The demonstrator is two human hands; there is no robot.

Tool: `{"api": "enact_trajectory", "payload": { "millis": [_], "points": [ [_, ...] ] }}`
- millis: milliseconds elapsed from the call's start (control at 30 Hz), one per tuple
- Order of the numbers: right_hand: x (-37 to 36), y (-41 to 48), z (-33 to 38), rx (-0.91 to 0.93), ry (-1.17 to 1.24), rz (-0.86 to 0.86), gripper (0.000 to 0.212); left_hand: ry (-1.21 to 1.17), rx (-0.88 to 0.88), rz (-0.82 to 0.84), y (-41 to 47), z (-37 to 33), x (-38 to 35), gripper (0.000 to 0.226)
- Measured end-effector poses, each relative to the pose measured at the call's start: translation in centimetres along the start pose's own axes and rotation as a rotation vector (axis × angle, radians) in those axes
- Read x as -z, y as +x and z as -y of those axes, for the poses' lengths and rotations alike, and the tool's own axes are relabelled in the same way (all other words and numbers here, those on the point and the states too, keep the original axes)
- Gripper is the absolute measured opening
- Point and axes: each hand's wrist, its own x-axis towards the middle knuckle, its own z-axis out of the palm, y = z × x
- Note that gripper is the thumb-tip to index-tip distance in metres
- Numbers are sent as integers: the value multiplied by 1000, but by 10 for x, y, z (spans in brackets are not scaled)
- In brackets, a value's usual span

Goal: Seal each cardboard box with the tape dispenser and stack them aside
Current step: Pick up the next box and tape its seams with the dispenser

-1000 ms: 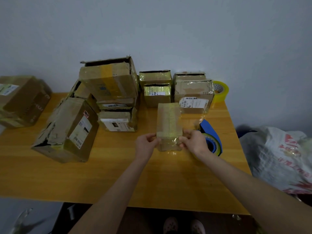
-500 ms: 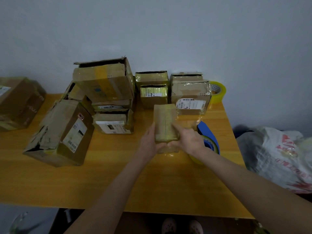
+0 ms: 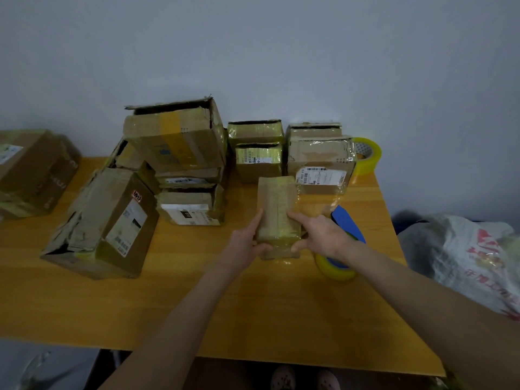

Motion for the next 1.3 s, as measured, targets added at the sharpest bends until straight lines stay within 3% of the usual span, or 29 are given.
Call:
{"api": "enact_trajectory", "payload": {
  "millis": [100,233,400,467,533,600,667,733,767,833,933,1000,1100,1167,1233,1300],
  "points": [
    [-10,-1,7,-6,-29,-133,76,57,28,-47,0,-3,-7,83],
    [-7,5,7,-13,-65,-73,72,98,55,-48,-2,-3,-11,83],
    [-14,1,15,-60,-8,-99,71,-72,138,39,-5,-7,-3,94],
    [-17,-2,20,-66,-7,-113,74,-134,146,63,-4,-11,7,82],
    [-23,-6,31,-30,142,-10,89,-85,190,-3,0,-14,18,77],
    [-32,-14,47,59,260,134,96,108,253,-21,5,-15,29,87],
    [-33,-18,50,127,102,87,66,333,246,59,4,-15,36,96],
    [-17,-14,44,126,-56,-117,32,495,186,146,3,-11,38,104],
    [-7,-10,39,102,-69,-215,28,564,134,183,3,-8,39,108],
    [12,0,27,58,-73,-330,43,652,20,240,3,-2,42,110],
    [29,16,21,-2,-215,-167,97,787,-149,231,7,1,52,97],
    [25,19,22,-47,-271,-14,108,716,-127,25,6,0,54,78],
    [12,14,23,-143,-261,-19,90,314,146,-278,-2,-7,42,65],
    [5,9,28,-192,-317,-82,79,110,259,-253,-7,-17,25,67],
    [-3,4,34,-205,-294,-97,73,-69,254,-145,-8,-28,10,72],
    [-10,1,37,-210,-171,-68,67,-99,219,-13,-7,-36,2,73]
  ]
}}
